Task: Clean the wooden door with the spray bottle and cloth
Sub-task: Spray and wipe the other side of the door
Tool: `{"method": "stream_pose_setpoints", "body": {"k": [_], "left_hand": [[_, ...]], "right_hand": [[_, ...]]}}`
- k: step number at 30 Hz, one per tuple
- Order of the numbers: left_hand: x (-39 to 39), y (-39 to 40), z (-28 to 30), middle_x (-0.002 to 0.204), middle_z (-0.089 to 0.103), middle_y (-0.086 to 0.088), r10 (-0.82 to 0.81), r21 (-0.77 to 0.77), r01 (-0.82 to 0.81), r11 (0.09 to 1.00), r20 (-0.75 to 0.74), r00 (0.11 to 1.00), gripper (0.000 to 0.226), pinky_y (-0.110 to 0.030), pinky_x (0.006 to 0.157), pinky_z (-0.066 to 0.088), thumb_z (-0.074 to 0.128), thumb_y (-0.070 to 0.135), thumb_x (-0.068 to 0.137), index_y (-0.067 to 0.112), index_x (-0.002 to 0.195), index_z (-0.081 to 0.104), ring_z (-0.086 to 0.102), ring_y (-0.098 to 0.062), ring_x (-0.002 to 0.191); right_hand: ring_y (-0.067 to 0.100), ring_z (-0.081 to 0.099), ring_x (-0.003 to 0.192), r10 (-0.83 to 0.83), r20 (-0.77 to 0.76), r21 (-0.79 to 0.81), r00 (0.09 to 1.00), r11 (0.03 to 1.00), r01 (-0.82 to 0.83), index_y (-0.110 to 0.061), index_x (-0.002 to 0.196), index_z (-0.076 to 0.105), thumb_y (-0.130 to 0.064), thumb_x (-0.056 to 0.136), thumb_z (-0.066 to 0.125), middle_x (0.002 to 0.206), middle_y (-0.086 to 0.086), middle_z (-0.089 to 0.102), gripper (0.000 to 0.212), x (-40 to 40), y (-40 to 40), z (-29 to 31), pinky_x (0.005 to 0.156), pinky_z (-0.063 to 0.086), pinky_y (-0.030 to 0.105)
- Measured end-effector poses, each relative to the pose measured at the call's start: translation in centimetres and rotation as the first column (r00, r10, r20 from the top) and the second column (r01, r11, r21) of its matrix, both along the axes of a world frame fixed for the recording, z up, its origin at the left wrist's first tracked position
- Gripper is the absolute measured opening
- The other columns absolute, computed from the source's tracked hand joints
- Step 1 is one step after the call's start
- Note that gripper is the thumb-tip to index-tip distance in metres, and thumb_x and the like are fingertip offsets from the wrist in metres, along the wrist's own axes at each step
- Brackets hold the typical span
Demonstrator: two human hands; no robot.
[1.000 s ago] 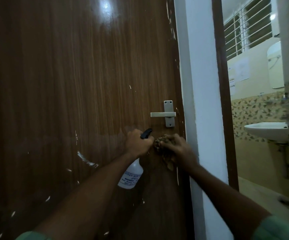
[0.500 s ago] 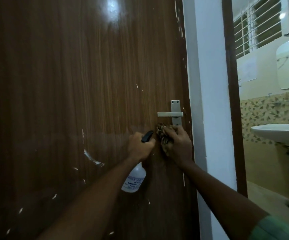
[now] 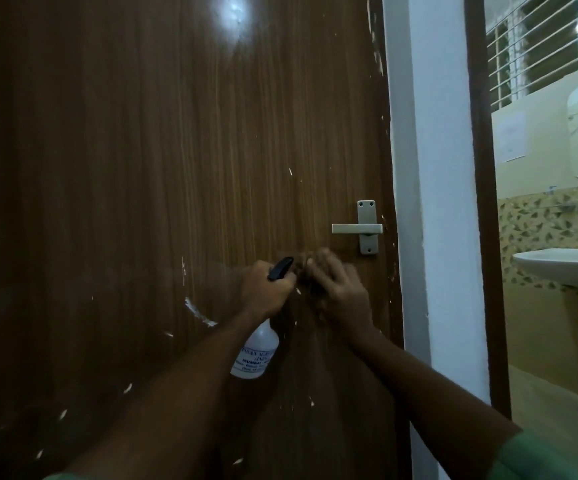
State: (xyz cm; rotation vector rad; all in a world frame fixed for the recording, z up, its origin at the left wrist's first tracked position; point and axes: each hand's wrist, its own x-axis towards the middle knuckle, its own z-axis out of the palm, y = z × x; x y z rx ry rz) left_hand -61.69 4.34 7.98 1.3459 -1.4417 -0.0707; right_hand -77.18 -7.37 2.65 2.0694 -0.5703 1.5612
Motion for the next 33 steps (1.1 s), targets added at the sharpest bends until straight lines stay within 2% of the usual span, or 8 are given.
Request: {"method": "stream_pose_setpoints", "body": {"k": [3,8,16,19,22,29,31,33], "left_hand": [[0.6,0.4,-1.1,0.064,0.061,-0.01,0.013,0.009,-0.013,1.0,0.017,1.0,0.026,-0.031,0.053,0.044,0.068,0.017,0.1,0.0,0.08,0.069,0.056,-0.022,0.056],[1.3,1.3,-2.6,0.056,0.058,-0.012,0.038,0.044,-0.044,0.998,0.125,0.991,0.034,-0.026,0.046,0.039,0.073,0.018,0.095,-0.003,0.069,0.065,0.052,-0.013,0.046],[3.7,3.1,-3.1,0.064,0.067,-0.012,0.126,0.043,-0.133,0.99,0.141,0.982,0.032,-0.044,0.053,0.052,0.074,0.035,0.088,0.007,0.073,0.069,0.057,-0.019,0.052],[4.2,3.6,-3.2,0.061,0.062,-0.005,0.073,0.053,-0.079,0.995,0.113,0.991,0.029,-0.039,0.055,0.048,0.072,0.03,0.094,0.013,0.071,0.067,0.055,-0.018,0.052],[4.2,4.2,-2.9,0.066,0.067,-0.006,0.047,0.047,-0.053,0.997,0.126,0.991,0.026,-0.029,0.054,0.048,0.071,0.027,0.098,0.015,0.076,0.068,0.058,-0.012,0.053],[5.4,5.6,-1.6,0.061,0.062,-0.009,0.066,0.018,-0.07,0.997,0.142,0.988,0.031,-0.029,0.05,0.042,0.072,0.025,0.096,0.003,0.075,0.068,0.054,-0.016,0.051],[5.5,6.3,-1.5,0.062,0.061,-0.002,0.052,0.025,-0.057,0.998,0.149,0.987,0.027,-0.024,0.049,0.042,0.07,0.025,0.099,0.01,0.077,0.067,0.054,-0.013,0.051],[5.8,7.0,-1.6,0.064,0.063,-0.002,0.032,0.033,-0.038,0.999,0.161,0.986,0.025,-0.024,0.051,0.045,0.069,0.023,0.1,0.014,0.078,0.066,0.055,-0.011,0.051]], "right_hand": [[0.032,0.058,0.117,-0.013,-0.368,-0.153,0.93,0.987,-0.047,-0.024,0.147,0.055,-0.028,0.094,0.065,0.153,0.014,0.046,0.053,-1.4,-0.4,-2.1,0.072,0.061,0.036],[0.029,0.063,0.105,0.018,0.113,0.057,0.993,0.998,-0.024,-0.018,0.143,0.057,-0.025,0.092,0.061,0.132,0.016,0.06,0.052,0.0,0.5,5.0,0.08,0.06,0.042],[0.031,0.053,0.114,-0.084,0.172,0.147,0.981,0.987,0.059,-0.022,0.148,0.053,-0.031,0.084,0.071,0.145,0.015,0.046,0.067,3.1,2.0,3.2,0.08,0.055,0.035],[0.028,0.051,0.115,-0.038,-0.194,-0.065,0.98,0.998,0.026,-0.025,0.149,0.048,-0.03,0.084,0.079,0.148,0.014,0.043,0.072,4.0,2.4,-0.3,0.071,0.058,0.033],[0.026,0.051,0.115,-0.102,-0.605,-0.229,0.79,0.972,-0.049,-0.029,0.149,0.04,-0.03,0.087,0.077,0.146,0.011,0.044,0.071,2.7,2.0,-0.3,0.07,0.056,0.03],[0.027,0.051,0.114,-0.032,0.113,0.157,0.993,0.988,0.014,-0.025,0.142,0.056,-0.027,0.087,0.064,0.14,0.011,0.044,0.056,5.3,4.7,4.3,0.084,0.057,0.039],[0.027,0.051,0.115,0.001,-0.133,0.058,0.991,0.998,0.007,-0.027,0.145,0.053,-0.033,0.088,0.066,0.146,0.01,0.043,0.058,6.1,5.2,1.2,0.08,0.057,0.039],[0.027,0.046,0.121,-0.055,-0.558,-0.07,0.828,0.997,0.019,-0.034,0.15,0.044,-0.034,0.087,0.075,0.153,0.008,0.036,0.071,5.5,4.7,-0.9,0.079,0.057,0.037]]}}
